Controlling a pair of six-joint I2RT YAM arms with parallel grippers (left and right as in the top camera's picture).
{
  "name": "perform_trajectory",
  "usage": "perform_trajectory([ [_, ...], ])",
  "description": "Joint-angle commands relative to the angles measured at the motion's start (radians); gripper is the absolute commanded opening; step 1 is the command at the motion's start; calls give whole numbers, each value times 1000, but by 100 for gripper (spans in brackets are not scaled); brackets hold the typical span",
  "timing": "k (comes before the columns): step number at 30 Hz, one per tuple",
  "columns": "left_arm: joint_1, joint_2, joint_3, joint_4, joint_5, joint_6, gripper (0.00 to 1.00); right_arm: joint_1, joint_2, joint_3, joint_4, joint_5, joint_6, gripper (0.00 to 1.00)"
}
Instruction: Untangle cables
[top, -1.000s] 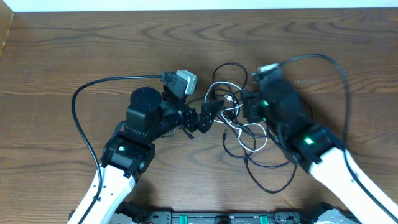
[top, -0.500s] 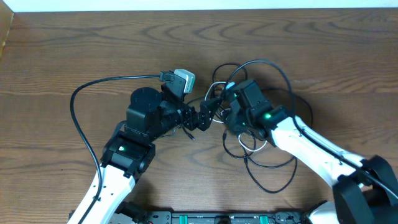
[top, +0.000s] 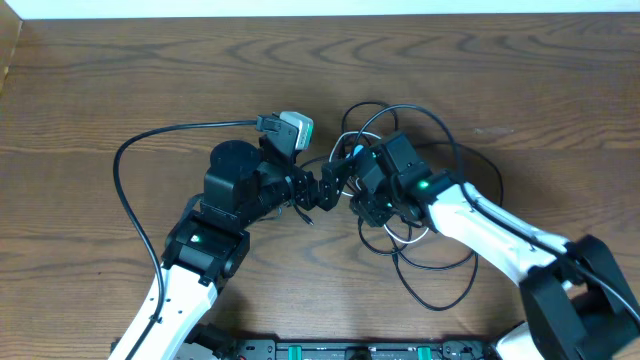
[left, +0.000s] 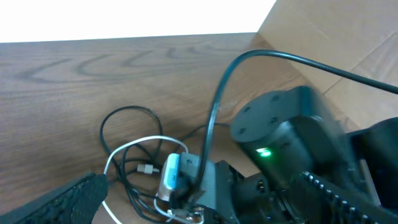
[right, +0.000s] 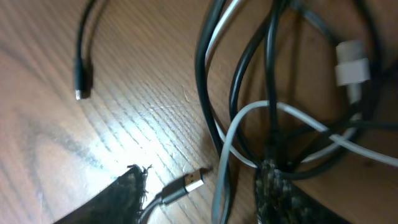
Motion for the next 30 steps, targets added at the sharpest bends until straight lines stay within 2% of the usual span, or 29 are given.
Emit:
perform_trajectory([
  [1, 1, 1, 12, -3, -40, -4, 98, -3, 66, 6, 16, -11, -34, 26],
  [3, 1, 1, 12, -5, -40, -4, 98, -3, 90, 6, 26, -12, -34, 1],
  [9, 1, 1, 12, -5, -47, -4, 98, -10, 84, 8, 27, -7, -34, 1],
  [15, 1, 1, 12, -6, -47, -4, 98, -55, -49, 18, 37, -8, -2, 1],
  [18, 1, 1, 12, -6, -47, -4, 98, -76, -170, 24, 79, -8, 91, 1],
  [23, 1, 1, 12, -18, -47, -3, 98, -95, -432, 24, 195, -33, 388, 1],
  [30, 1, 1, 12, -18, -48, -3, 98, -86, -732, 24, 232, -120, 427, 1],
])
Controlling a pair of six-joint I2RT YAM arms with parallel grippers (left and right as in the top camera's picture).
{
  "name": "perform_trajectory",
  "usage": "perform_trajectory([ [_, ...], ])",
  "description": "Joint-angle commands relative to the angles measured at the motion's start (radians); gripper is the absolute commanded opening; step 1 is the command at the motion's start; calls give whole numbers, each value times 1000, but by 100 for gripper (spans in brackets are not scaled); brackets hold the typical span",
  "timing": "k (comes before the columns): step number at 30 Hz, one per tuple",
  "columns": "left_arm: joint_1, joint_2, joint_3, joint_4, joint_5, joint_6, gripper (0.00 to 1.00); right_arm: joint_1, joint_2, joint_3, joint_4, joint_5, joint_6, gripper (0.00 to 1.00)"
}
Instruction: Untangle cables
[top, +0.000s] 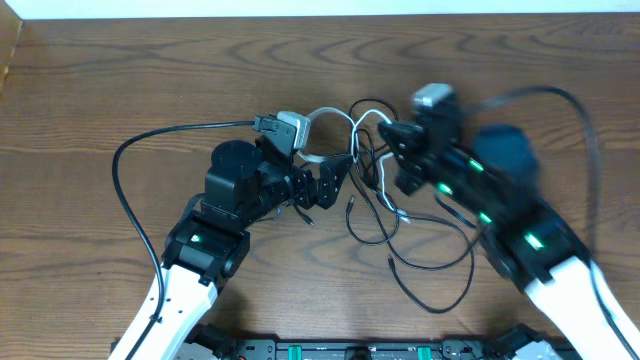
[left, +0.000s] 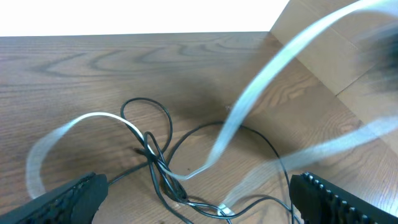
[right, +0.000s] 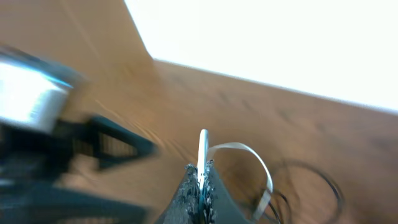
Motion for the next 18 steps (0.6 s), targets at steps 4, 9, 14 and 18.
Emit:
perform_trajectory([
  [4, 1, 2, 12, -1, -5, 3, 98, 5, -167, 15, -8, -53, 66, 1],
  [9, 1, 11, 12, 0, -12, 3, 98, 5, -225, 15, 62, -53, 66, 1],
  [14, 1, 13, 12, -1, -12, 2, 98, 4, -235, 16, 201, -54, 66, 1],
  [18, 1, 13, 12, 0, -12, 3, 98, 4, -236, 16, 298, -54, 66, 1],
])
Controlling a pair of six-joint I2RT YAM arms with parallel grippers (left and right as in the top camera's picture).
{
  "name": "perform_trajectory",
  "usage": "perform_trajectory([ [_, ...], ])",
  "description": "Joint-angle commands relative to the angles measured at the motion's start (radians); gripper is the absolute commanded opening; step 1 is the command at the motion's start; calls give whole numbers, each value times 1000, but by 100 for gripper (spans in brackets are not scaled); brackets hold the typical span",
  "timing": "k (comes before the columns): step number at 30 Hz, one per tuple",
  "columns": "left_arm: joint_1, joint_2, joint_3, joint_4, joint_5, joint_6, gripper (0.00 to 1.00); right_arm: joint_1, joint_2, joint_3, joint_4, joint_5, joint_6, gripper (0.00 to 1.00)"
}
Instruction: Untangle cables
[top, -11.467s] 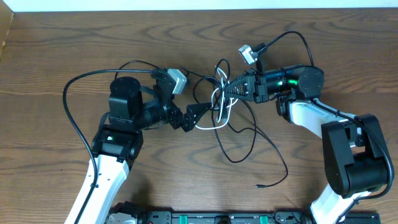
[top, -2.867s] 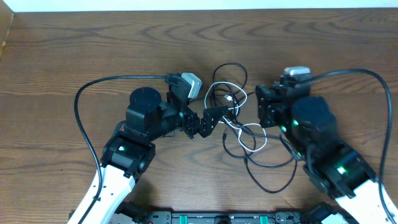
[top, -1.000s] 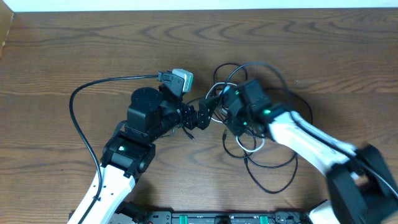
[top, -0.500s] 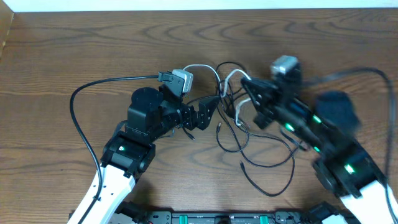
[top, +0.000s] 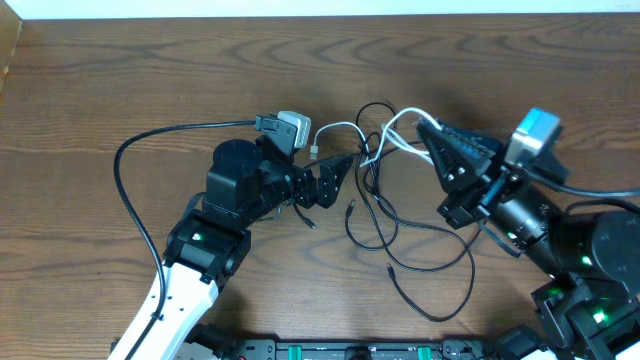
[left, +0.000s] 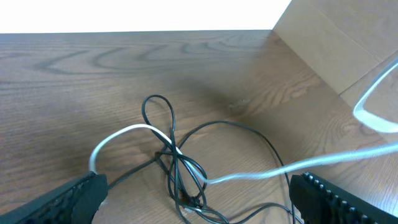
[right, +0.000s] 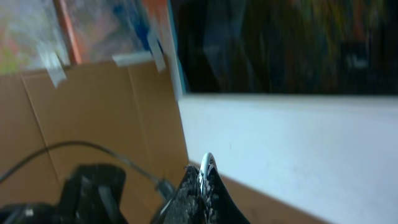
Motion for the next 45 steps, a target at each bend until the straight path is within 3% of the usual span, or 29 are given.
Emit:
perform_trajectory([
  [1, 1, 4, 12, 0, -6, 3, 98, 3, -8, 14, 64, -9, 13, 1],
  [4, 0, 4, 12, -6, -2, 38, 98, 3, -8, 14, 93, -9, 13, 1],
  [10, 0, 53, 12, -79, -3, 216, 98, 3, -8, 14, 95, -26, 20, 1],
  [13, 0, 125, 12, -23, 2, 238, 98, 3, -8, 14, 101, -32, 40, 1],
  [18, -5, 223, 12, 72, 180, 371, 99, 0, -8, 14, 114, -28, 39, 1],
  [25, -61, 333, 12, 129, 183, 569, 99, 0, -8, 14, 114, -23, 37, 1],
  [32, -66, 337, 12, 135, 277, 633, 99, -27, -8, 14, 102, -23, 32, 1],
  [41, -66, 337, 12, 270, 241, 631, 100, -31, -8, 14, 106, -73, 71, 1],
  [42, -66, 337, 12, 284, 228, 631, 95, -31, -8, 14, 106, -78, 75, 1],
  [44, -66, 337, 12, 314, 189, 632, 67, -31, -8, 14, 106, -88, 77, 1],
  [45, -66, 337, 12, 324, 157, 631, 36, -31, -8, 14, 106, -93, 77, 1],
])
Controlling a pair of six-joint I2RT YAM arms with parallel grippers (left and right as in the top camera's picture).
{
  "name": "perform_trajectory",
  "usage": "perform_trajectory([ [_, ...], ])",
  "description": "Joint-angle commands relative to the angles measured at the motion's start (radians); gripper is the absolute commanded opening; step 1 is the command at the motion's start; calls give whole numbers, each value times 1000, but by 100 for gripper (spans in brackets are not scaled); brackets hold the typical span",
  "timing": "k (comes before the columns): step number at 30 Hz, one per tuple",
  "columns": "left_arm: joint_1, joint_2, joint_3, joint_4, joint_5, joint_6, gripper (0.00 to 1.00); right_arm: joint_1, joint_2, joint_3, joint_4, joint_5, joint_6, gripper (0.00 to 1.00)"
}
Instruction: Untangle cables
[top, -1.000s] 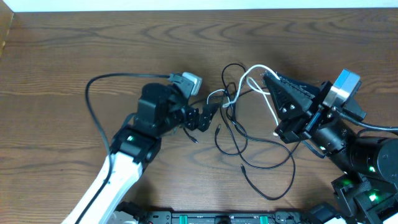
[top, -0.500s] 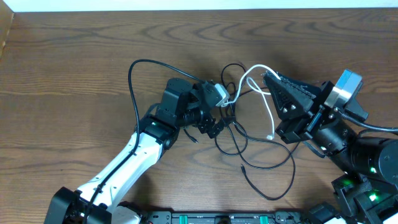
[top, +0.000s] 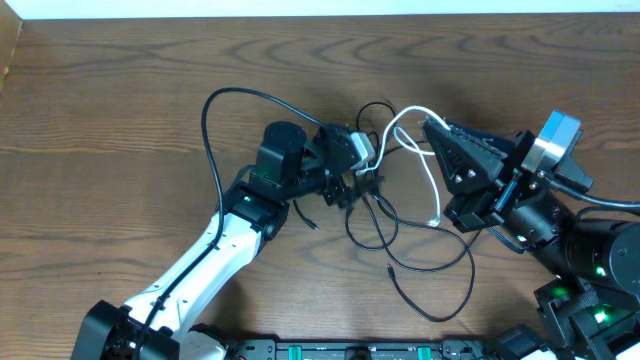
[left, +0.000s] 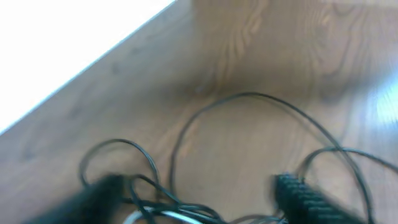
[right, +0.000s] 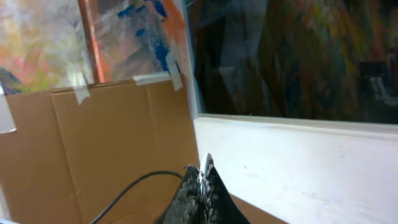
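Note:
A knot of thin black cables (top: 372, 222) lies mid-table, with loops trailing toward the front. One white cable (top: 432, 180) rises out of the knot's top and is held up by my right gripper (top: 428, 125); its free plug end hangs over the table. The right wrist view shows the right gripper (right: 204, 174) shut on the white cable (right: 206, 160). My left gripper (top: 352, 186) sits low at the knot's left side. In the blurred left wrist view the left gripper (left: 199, 193) is open, with black cables (left: 186, 124) and a white strand (left: 155, 215) between its fingers.
The left arm's own black lead (top: 215, 110) arcs over the table behind it. A white strip (top: 300, 8) borders the table's far edge. Cardboard walls (right: 93, 155) stand to the sides. A rail (top: 350, 350) runs along the front edge.
My left arm has reached right, and its open gripper now sits against the knot. The white cable's far end, then lying left of the knot, now hangs below my right gripper, which has hardly moved.
First both grippers met low at the knot, the right one among the cables. A second later the right gripper was up with the white cable. Then it held it high on the right, the left gripper open beside the knot. Now the white cable hangs nearly free.

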Motion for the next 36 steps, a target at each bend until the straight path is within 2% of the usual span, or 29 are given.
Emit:
perform_trajectory([
  [1, 0, -3, 12, 31, -120, 17, 11, -14, -8, 14, 3, -31, 24, 1],
  [3, 0, -3, 12, 35, -223, 15, 8, -14, -8, 14, 3, -34, 24, 1],
  [4, 0, -3, 12, 42, -339, 5, 8, -14, -8, 14, 3, -34, 23, 1],
  [9, 0, -34, 12, 69, -742, 6, 7, -30, -12, 14, -23, -19, 19, 1],
  [13, 0, -135, 12, 74, -950, 91, 7, -88, -13, 14, -106, 78, 19, 1],
  [15, 0, -195, 12, 74, -971, 103, 8, -113, -13, 14, -154, 127, 19, 1],
  [20, -14, -357, 12, 71, -926, 104, 8, -152, -11, 14, -270, 247, 18, 1],
  [23, -30, -457, 12, 71, -738, 103, 8, -159, 0, 14, -309, 259, 18, 1],
  [25, -33, -541, 12, 71, -495, 103, 8, -158, 28, 14, -321, 258, 18, 1],
  [26, -33, -562, 12, 71, -439, 103, 7, -158, 38, 14, -323, 257, 19, 1],
  [30, -33, -626, 12, 71, -297, 91, 8, -158, 79, 14, -341, 248, 19, 1],
  [36, -33, -622, 12, 71, -84, 46, 8, -158, 130, 14, -341, 199, 19, 1],
])
